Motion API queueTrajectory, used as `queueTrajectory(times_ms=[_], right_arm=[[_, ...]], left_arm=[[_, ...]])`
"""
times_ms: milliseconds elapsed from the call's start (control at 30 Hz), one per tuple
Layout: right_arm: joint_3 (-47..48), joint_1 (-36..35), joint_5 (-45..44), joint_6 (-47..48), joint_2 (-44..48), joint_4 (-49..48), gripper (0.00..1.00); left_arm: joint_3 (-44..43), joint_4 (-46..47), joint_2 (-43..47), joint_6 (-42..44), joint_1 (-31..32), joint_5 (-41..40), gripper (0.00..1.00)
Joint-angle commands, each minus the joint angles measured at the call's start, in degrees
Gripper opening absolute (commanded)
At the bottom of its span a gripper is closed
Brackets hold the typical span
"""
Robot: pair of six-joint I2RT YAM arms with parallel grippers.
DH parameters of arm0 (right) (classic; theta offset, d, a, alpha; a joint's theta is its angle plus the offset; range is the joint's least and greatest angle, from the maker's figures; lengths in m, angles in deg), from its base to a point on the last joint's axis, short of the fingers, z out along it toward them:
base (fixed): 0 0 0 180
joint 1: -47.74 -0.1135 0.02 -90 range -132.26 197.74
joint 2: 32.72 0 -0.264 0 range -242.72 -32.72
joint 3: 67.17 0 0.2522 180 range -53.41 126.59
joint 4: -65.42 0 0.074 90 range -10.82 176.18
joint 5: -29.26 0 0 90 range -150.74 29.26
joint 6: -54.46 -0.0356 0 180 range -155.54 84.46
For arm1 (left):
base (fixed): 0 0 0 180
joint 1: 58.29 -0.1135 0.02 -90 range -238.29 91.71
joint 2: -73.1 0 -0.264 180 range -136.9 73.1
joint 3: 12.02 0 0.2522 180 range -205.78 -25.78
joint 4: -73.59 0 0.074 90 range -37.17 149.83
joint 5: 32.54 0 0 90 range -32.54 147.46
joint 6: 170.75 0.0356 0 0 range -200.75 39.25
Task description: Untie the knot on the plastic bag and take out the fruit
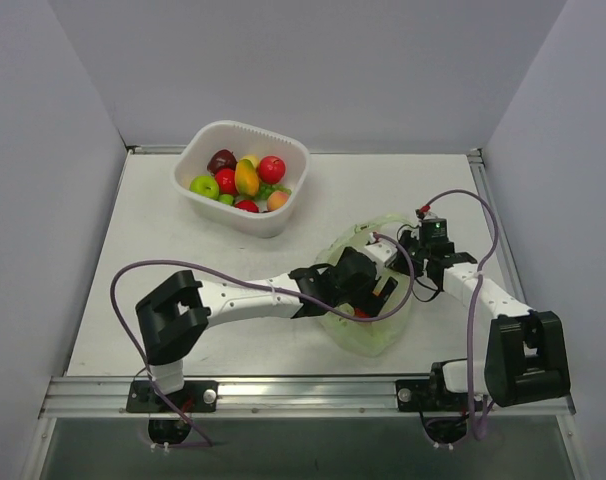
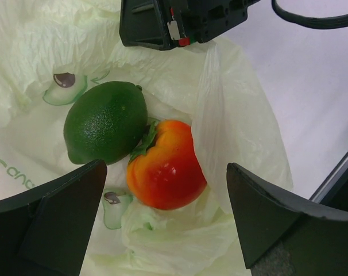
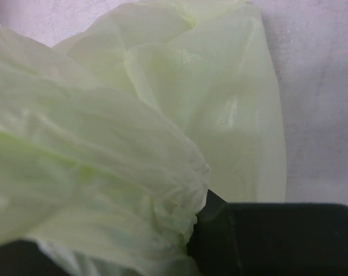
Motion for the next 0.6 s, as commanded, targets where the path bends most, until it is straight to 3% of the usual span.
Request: queueTrajectory(times_ms=[0, 333, 567], right_arm=[[-1.79, 0.89, 5.29, -3.09, 1.77, -5.50, 0.11], [-3.63, 0.97, 6.96, -3.71, 2.21, -8.58, 0.11], [-3.72, 0.89, 8.28, -3.97, 2.12, -9.38, 0.11]], left_arm=[[-3.28, 0.00, -2.59, -2.40, 0.37, -1.11, 0.97], [-0.21, -1.15, -3.04, -9.08, 0.72, -6.65, 0.97], [6.74, 3.44, 7.76, -9.87, 0.46, -9.89, 0.97]])
